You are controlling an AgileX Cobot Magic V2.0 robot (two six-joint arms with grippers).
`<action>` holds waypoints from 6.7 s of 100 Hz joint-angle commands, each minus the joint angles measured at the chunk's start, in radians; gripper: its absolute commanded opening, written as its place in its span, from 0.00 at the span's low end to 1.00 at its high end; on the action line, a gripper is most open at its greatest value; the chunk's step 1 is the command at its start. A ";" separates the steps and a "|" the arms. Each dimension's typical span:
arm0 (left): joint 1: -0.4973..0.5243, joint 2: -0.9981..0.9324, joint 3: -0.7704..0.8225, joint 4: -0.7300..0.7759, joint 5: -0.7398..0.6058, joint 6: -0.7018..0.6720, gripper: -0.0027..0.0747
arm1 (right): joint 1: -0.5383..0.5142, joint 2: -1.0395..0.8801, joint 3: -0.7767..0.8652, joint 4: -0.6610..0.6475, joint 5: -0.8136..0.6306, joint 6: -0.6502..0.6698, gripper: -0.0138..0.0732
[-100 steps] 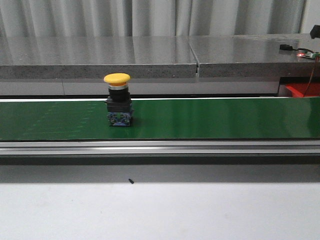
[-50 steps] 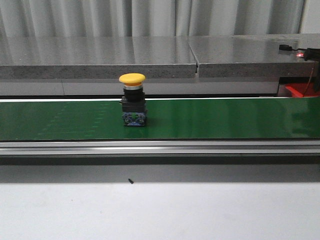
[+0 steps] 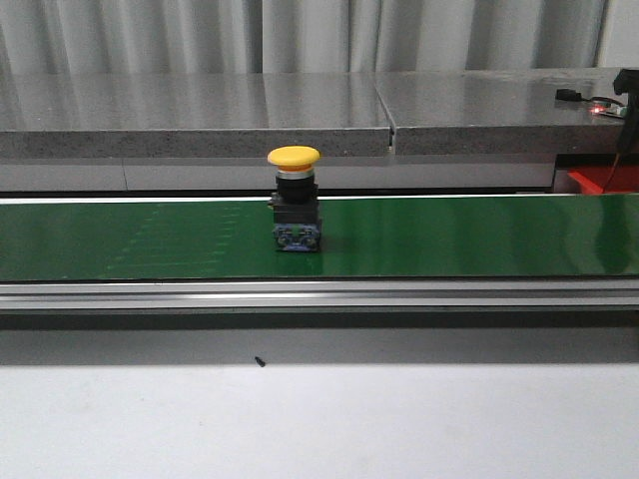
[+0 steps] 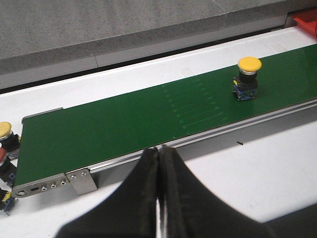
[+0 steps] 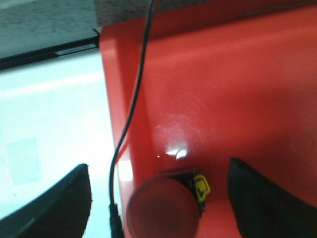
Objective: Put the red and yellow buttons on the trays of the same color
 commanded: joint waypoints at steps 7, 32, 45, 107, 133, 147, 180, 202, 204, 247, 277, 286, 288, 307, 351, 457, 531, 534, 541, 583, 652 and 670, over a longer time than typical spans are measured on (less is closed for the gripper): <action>-0.008 0.014 -0.021 -0.016 -0.069 -0.008 0.01 | -0.001 -0.162 0.051 0.011 -0.049 -0.032 0.82; -0.008 0.014 -0.021 -0.016 -0.069 -0.008 0.01 | 0.036 -0.373 0.274 0.020 -0.100 -0.073 0.82; -0.008 0.014 -0.021 -0.016 -0.069 -0.008 0.01 | 0.069 -0.485 0.390 0.061 -0.134 -0.074 0.82; -0.008 0.014 -0.021 -0.016 -0.069 -0.008 0.01 | 0.355 -0.713 0.628 0.099 -0.024 -0.186 0.82; -0.008 0.014 -0.021 -0.016 -0.069 -0.008 0.01 | 0.498 -0.697 0.637 0.125 -0.020 -0.331 0.82; -0.008 0.014 -0.021 -0.016 -0.069 -0.008 0.01 | 0.520 -0.652 0.637 0.142 -0.023 -0.369 0.79; -0.008 0.014 -0.021 -0.016 -0.069 -0.008 0.01 | 0.535 -0.591 0.634 0.305 -0.057 -0.544 0.68; -0.008 0.014 -0.021 -0.016 -0.069 -0.008 0.01 | 0.535 -0.552 0.633 0.310 -0.140 -0.550 0.68; -0.008 0.014 -0.021 -0.016 -0.069 -0.008 0.01 | 0.535 -0.549 0.633 0.311 -0.147 -0.550 0.68; -0.008 0.014 -0.021 -0.016 -0.069 -0.008 0.01 | 0.535 -0.528 0.633 0.346 -0.190 -0.551 0.44; -0.008 0.014 -0.021 -0.016 -0.069 -0.008 0.01 | 0.519 -0.612 0.671 0.351 -0.220 -0.550 0.36; -0.008 0.014 -0.021 -0.016 -0.069 -0.008 0.01 | 0.489 -0.668 0.706 0.351 -0.224 -0.550 0.36; -0.008 0.014 -0.021 -0.016 -0.069 -0.008 0.01 | 0.480 -0.681 0.715 0.351 -0.224 -0.550 0.36; -0.008 0.014 -0.021 -0.016 -0.069 -0.008 0.01 | 0.348 -0.784 0.790 0.351 -0.219 -0.550 0.36; -0.008 0.014 -0.021 -0.016 -0.069 -0.008 0.01 | -0.073 -0.848 0.863 0.348 -0.218 -0.550 0.36; -0.008 0.014 -0.021 -0.018 -0.069 -0.008 0.01 | -0.158 -0.571 0.987 0.532 -0.591 -0.544 0.36; -0.008 0.014 -0.021 -0.018 -0.069 -0.008 0.01 | -0.147 -0.700 0.987 0.528 -0.601 -0.554 0.79; -0.008 0.014 -0.021 -0.018 -0.069 -0.008 0.01 | -0.140 -0.719 0.987 0.525 -0.599 -0.554 0.78; -0.008 0.014 -0.021 -0.018 -0.069 -0.008 0.01 | -0.117 -0.767 0.987 0.524 -0.588 -0.564 0.72; -0.008 0.014 -0.021 -0.018 -0.069 -0.008 0.01 | 0.133 -0.902 0.987 0.507 -0.505 -0.588 0.08; -0.008 0.014 -0.021 -0.018 -0.069 -0.008 0.01 | 0.216 -1.113 1.002 0.244 -0.346 -0.233 0.08; -0.008 0.014 -0.021 -0.018 -0.069 -0.008 0.01 | 0.217 -1.219 1.025 -0.151 -0.297 0.240 0.08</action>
